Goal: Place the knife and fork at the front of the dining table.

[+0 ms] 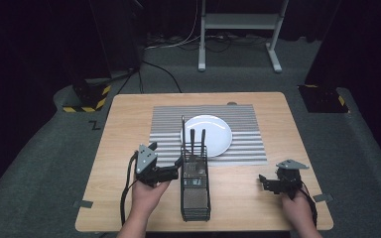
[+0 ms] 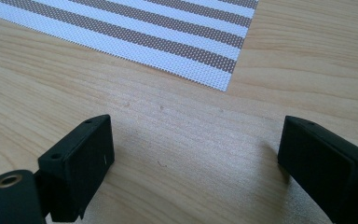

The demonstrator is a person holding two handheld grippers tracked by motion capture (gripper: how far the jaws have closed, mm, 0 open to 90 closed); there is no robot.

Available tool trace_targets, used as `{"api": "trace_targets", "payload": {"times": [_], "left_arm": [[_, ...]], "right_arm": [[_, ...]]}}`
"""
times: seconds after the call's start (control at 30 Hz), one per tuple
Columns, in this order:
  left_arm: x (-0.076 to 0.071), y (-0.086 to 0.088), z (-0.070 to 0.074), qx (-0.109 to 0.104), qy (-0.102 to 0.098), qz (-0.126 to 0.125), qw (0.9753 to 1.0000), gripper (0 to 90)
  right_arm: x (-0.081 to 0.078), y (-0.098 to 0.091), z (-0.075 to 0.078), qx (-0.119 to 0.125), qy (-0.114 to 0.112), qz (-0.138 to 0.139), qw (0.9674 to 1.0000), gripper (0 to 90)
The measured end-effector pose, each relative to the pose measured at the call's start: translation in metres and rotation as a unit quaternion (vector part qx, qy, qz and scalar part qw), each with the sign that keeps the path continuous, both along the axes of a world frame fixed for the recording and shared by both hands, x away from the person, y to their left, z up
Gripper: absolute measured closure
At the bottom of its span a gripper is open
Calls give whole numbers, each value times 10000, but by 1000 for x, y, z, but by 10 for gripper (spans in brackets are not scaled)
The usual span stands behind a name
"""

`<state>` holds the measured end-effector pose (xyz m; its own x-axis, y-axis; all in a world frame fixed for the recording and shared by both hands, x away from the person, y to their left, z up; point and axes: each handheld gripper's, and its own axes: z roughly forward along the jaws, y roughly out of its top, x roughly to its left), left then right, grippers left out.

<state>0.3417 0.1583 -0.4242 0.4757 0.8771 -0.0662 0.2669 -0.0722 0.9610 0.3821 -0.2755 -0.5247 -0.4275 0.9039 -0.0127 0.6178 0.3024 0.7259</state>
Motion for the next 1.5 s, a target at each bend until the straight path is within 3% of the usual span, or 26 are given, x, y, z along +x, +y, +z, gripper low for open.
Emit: {"api": "trace_targets", "payload": {"times": [0.2, 0.5, 0.6, 0.7, 0.83, 0.87, 0.97, 1.07, 1.37, 1.5], "left_arm": [[7, -5, 5, 58, 2, 96, 9999, 49], [16, -17, 8, 327, -68, 239, 9992, 171], [19, -21, 6, 382, -113, 255, 9989, 283], [22, -21, 6, 247, -112, 209, 9994, 380], [25, -25, 7, 216, -132, 144, 9996, 462], [26, -30, 8, 371, -168, 152, 9991, 498], [27, -34, 9, 501, -204, 229, 9983, 581], [30, -36, 9, 399, -110, 260, 9988, 641], [29, -40, 9, 336, -145, 256, 9990, 768], [28, -41, 8, 297, -147, 335, 9989, 782]], "right_arm": [[0, 0, 0, 0, -1, 0, 10000, 103], [0, 0, 0, 0, 0, 0, 10000, 103], [0, 0, 0, 0, 0, 1, 10000, 103], [0, 0, 0, 0, -1, 1, 10000, 103], [0, 0, 0, 1, 0, 0, 10000, 103], [0, 0, 0, 0, 0, 1, 10000, 103], [0, 0, 0, 0, 0, 0, 10000, 103], [0, 0, 0, 0, -1, 1, 10000, 103], [0, 0, 0, 0, 0, 0, 10000, 103], [0, 0, 0, 0, 1, 1, 10000, 103]]}}
